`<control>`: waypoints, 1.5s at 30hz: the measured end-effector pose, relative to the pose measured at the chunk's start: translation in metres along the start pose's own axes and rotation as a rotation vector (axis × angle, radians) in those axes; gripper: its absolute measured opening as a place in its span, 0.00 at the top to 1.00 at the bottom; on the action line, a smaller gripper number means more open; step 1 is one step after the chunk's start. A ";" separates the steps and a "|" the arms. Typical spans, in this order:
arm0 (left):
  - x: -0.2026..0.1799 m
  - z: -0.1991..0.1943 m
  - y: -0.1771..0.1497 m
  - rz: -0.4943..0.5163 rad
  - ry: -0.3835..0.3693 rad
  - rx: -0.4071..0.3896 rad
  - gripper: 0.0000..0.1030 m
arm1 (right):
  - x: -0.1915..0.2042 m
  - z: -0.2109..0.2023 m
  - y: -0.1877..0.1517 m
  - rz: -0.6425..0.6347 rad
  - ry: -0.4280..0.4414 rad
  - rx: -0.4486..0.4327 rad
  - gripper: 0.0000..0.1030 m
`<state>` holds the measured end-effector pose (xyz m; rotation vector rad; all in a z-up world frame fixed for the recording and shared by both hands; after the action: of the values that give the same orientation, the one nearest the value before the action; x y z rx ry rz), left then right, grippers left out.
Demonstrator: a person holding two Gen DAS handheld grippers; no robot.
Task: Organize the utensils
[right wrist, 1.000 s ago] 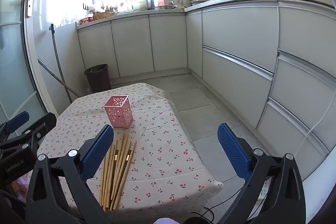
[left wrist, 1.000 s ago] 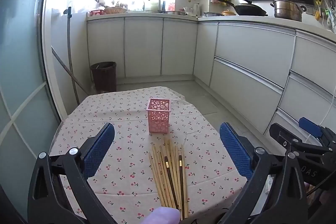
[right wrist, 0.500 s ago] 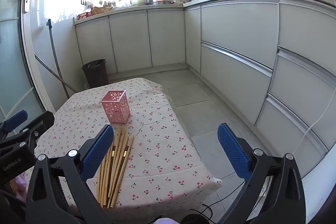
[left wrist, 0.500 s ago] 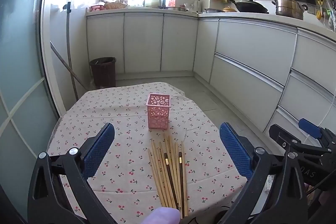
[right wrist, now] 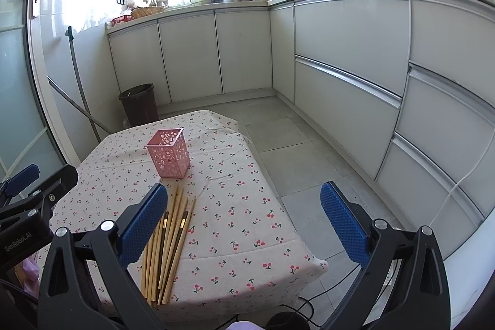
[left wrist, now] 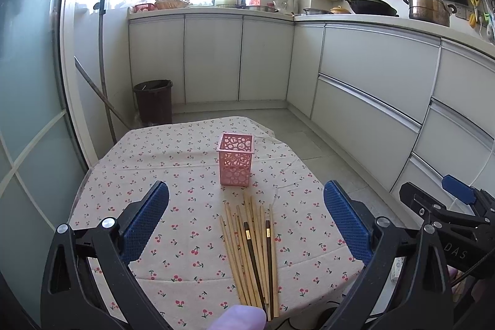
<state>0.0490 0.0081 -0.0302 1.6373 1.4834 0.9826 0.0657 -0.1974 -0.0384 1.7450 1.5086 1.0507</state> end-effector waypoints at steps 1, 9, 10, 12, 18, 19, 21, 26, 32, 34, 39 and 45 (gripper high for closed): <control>0.000 0.001 0.000 0.001 0.000 0.002 0.07 | 0.000 0.001 0.000 0.000 0.000 0.001 0.06; 0.000 0.003 -0.002 0.001 0.004 0.011 0.07 | -0.001 0.002 -0.001 0.002 -0.001 0.009 0.06; 0.000 0.003 -0.002 0.000 0.003 0.011 0.07 | -0.001 0.002 -0.002 0.002 0.000 0.010 0.06; 0.000 0.003 -0.002 0.002 0.004 0.013 0.07 | -0.001 0.002 -0.002 0.003 0.001 0.013 0.06; 0.000 0.004 -0.003 0.000 0.006 0.014 0.07 | -0.001 0.002 -0.002 0.002 0.002 0.015 0.06; 0.000 0.004 -0.003 0.000 0.006 0.015 0.07 | -0.001 0.002 -0.003 0.002 0.002 0.015 0.06; 0.000 0.004 -0.003 0.001 0.005 0.017 0.07 | 0.000 0.002 -0.003 0.001 0.001 0.016 0.06; 0.000 0.006 -0.004 0.004 0.006 0.023 0.07 | -0.001 0.004 -0.002 0.001 0.004 0.025 0.06; 0.000 0.006 -0.004 0.004 0.007 0.023 0.07 | -0.001 0.004 -0.003 0.001 0.003 0.027 0.06; 0.000 0.006 -0.004 0.003 0.007 0.024 0.07 | -0.001 0.004 -0.003 0.002 0.002 0.029 0.06; 0.000 0.006 -0.005 0.002 0.008 0.027 0.07 | -0.002 0.005 -0.002 0.003 0.003 0.032 0.06; 0.001 0.007 -0.005 0.001 0.009 0.027 0.07 | -0.002 0.005 -0.001 -0.001 0.003 0.038 0.06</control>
<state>0.0527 0.0097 -0.0375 1.6552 1.5082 0.9760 0.0694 -0.1990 -0.0417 1.7689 1.5402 1.0311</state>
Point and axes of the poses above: each gripper's, at about its wrist camera, not at the fingertips, and z roughly the way its jaws point, x to its left, y to its top, the point moved 4 cm from there along z, roughly the way its jaws point, and after that the axes turned 8 degrees about z, right-handed, at the moved point
